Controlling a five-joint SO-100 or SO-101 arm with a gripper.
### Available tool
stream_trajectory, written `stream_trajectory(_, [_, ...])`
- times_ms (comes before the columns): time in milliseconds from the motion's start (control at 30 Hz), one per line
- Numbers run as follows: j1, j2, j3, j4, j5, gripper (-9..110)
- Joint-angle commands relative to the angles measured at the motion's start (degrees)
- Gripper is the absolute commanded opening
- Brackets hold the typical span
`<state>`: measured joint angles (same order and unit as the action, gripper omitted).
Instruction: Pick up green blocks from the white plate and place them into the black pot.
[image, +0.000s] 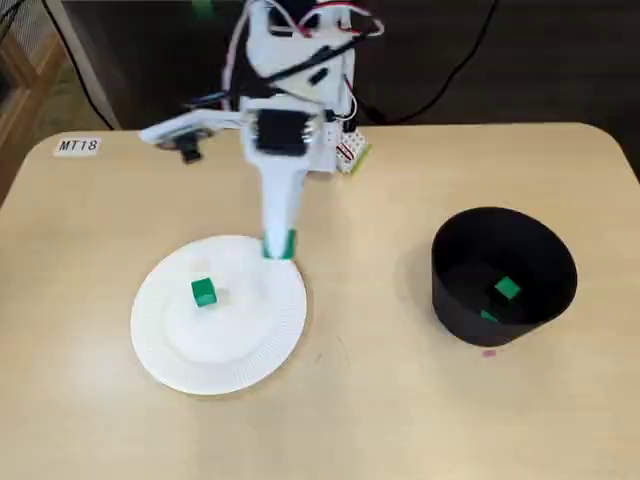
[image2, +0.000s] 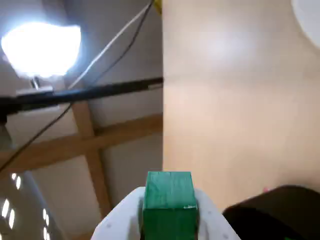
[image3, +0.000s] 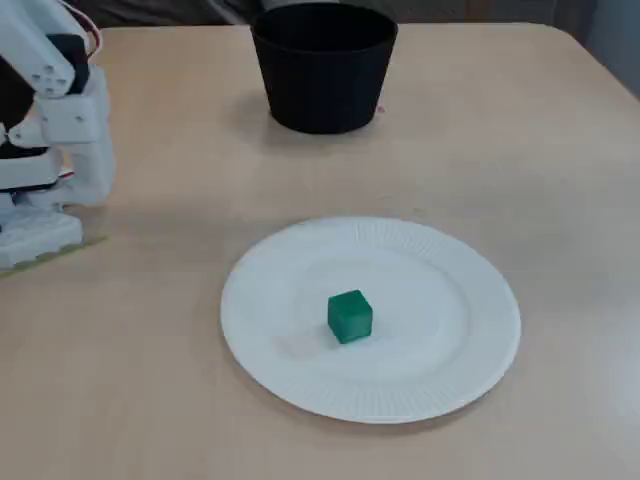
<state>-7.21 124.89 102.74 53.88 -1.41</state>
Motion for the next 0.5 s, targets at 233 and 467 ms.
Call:
stream_trajectory(233, [-24.7, 1.3, 18.2, -30.5, 5.9, -2])
stream_trajectory(467, [-27.7, -2.6, 25.7, -41.4, 8.6, -2])
